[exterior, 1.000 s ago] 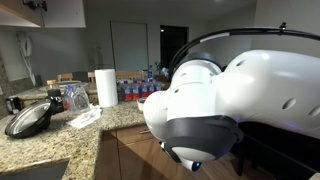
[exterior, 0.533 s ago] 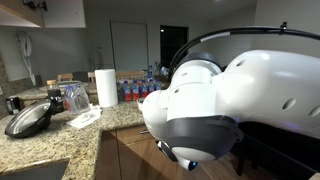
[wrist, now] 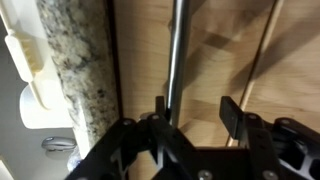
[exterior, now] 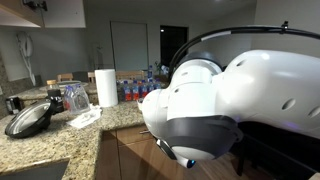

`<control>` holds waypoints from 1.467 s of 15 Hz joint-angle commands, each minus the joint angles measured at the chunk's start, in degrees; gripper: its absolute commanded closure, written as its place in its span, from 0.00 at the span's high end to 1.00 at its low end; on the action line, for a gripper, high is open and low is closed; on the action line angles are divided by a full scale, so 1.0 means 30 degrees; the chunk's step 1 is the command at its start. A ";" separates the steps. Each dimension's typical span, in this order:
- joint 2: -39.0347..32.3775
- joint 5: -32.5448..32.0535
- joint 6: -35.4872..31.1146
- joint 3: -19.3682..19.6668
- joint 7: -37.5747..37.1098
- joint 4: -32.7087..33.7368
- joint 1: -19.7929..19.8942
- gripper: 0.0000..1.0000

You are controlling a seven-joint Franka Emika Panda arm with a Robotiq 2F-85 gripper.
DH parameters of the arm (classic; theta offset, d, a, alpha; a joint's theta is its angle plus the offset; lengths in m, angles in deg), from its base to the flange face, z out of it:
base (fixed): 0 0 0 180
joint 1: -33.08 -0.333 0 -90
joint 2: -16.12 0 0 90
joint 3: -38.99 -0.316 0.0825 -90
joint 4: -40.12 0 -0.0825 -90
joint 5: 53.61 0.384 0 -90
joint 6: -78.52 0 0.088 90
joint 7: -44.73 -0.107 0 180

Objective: Open the drawer

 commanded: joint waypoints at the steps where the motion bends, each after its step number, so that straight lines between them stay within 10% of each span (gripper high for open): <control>1: 0.0011 0.0208 0.0339 0.0209 0.0266 -0.0250 -0.0186 0.28; 5: 0.0029 0.0217 0.0818 0.0206 0.0193 -0.0554 -0.0339 0.07; 22: 0.0124 0.0196 0.1153 0.0089 -0.0426 -0.1790 -0.1269 0.08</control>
